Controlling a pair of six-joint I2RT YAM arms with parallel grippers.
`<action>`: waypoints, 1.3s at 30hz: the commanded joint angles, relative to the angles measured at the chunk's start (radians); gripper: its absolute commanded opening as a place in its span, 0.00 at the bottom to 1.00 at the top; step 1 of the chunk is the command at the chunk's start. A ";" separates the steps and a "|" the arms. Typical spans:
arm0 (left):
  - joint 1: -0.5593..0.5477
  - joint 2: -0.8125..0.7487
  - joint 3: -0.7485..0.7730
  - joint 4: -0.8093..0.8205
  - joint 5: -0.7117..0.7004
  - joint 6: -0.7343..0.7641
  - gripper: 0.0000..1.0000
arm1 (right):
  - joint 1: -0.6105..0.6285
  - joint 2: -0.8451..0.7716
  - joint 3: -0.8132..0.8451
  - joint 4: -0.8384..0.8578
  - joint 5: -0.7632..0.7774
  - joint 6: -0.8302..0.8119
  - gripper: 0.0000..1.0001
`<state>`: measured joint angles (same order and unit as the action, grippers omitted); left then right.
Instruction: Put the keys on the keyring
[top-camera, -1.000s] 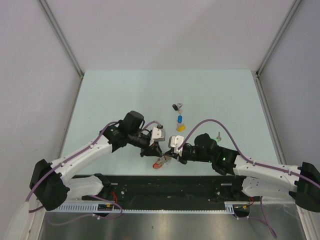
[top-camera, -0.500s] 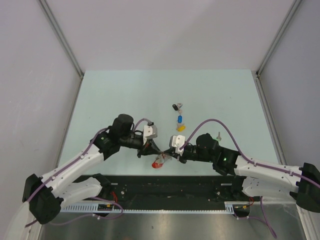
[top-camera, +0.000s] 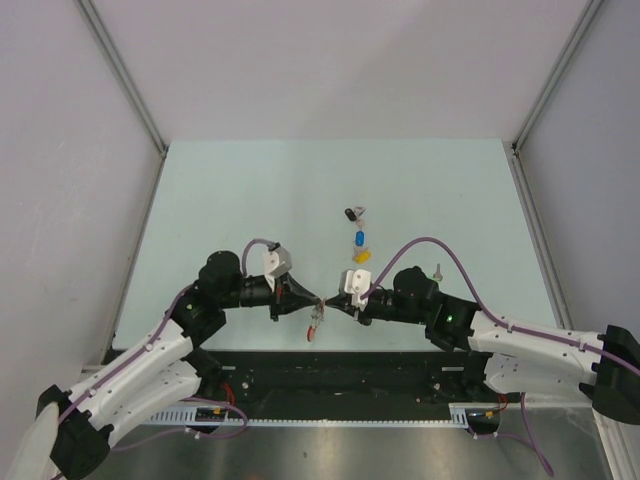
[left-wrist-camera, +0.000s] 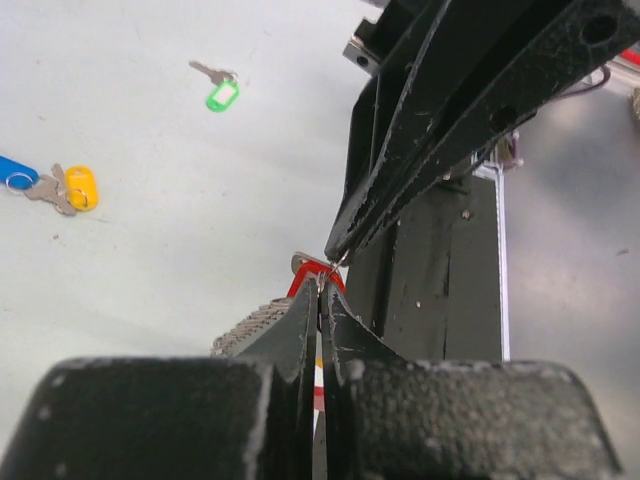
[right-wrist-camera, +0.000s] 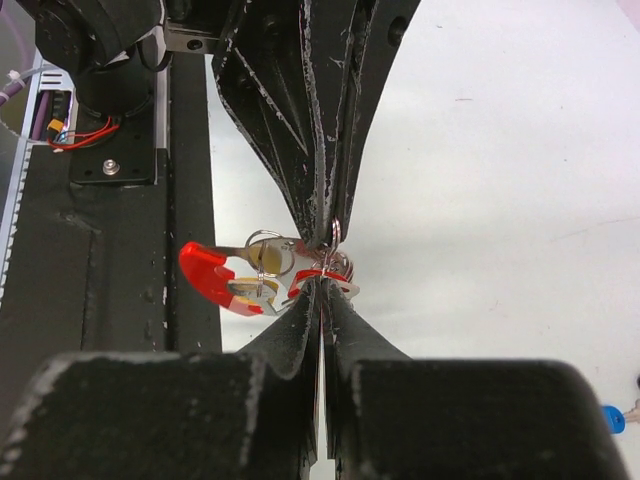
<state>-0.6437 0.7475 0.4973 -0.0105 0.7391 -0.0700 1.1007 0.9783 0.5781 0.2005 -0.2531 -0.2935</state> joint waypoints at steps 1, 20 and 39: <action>0.026 -0.048 -0.048 0.257 -0.072 -0.132 0.00 | 0.011 0.017 0.014 -0.041 -0.037 -0.009 0.00; -0.051 -0.082 -0.272 0.747 -0.245 -0.321 0.00 | 0.013 0.105 0.012 0.077 -0.022 0.036 0.00; -0.057 -0.093 -0.275 0.715 -0.244 -0.306 0.00 | 0.013 0.066 -0.026 0.134 0.109 0.080 0.18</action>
<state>-0.6937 0.6735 0.1993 0.6094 0.4995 -0.3664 1.1027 1.0527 0.5617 0.3141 -0.1448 -0.2321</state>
